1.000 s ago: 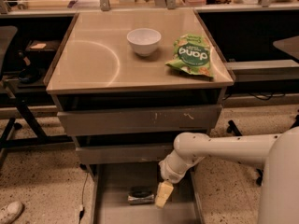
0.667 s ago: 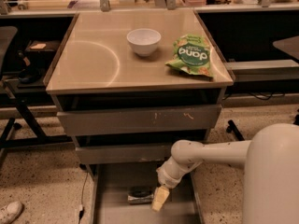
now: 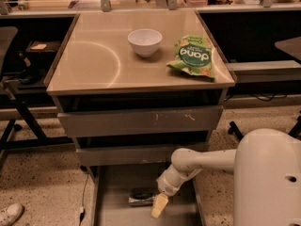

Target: Pick redbull can from bottom drawer and place on counter

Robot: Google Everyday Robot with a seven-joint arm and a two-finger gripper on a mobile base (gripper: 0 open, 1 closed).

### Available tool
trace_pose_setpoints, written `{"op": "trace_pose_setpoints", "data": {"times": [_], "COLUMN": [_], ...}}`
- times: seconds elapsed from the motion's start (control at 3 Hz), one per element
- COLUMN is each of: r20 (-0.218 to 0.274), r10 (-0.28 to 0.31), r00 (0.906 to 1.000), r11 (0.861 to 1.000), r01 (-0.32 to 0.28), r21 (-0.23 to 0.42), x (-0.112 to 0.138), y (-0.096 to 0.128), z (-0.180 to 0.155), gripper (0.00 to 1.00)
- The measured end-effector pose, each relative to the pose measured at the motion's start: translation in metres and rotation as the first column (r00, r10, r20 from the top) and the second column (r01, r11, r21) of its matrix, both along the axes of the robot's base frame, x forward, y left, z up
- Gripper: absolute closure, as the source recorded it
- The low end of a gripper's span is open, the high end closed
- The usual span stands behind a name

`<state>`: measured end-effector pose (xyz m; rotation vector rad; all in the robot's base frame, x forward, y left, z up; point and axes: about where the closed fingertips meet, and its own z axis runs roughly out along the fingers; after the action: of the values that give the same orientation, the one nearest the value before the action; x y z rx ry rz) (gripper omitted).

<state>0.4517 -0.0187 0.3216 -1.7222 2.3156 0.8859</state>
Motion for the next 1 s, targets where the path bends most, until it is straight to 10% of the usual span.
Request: {"op": "trace_pose_setpoints", "data": {"times": [0.33, 1.0], "r20": [-0.023, 0.116], "r10": [0.018, 0.043], "r00": [0.9996, 0.9923], "r11": [0.998, 0.986], "r01": [-0.017, -0.061], "r21": [0.055, 0.157], "x": [-0.005, 0.028], "y": [0.008, 0.038], "z": [-0.009, -0.066], "gripper": [0.0, 0.0]}}
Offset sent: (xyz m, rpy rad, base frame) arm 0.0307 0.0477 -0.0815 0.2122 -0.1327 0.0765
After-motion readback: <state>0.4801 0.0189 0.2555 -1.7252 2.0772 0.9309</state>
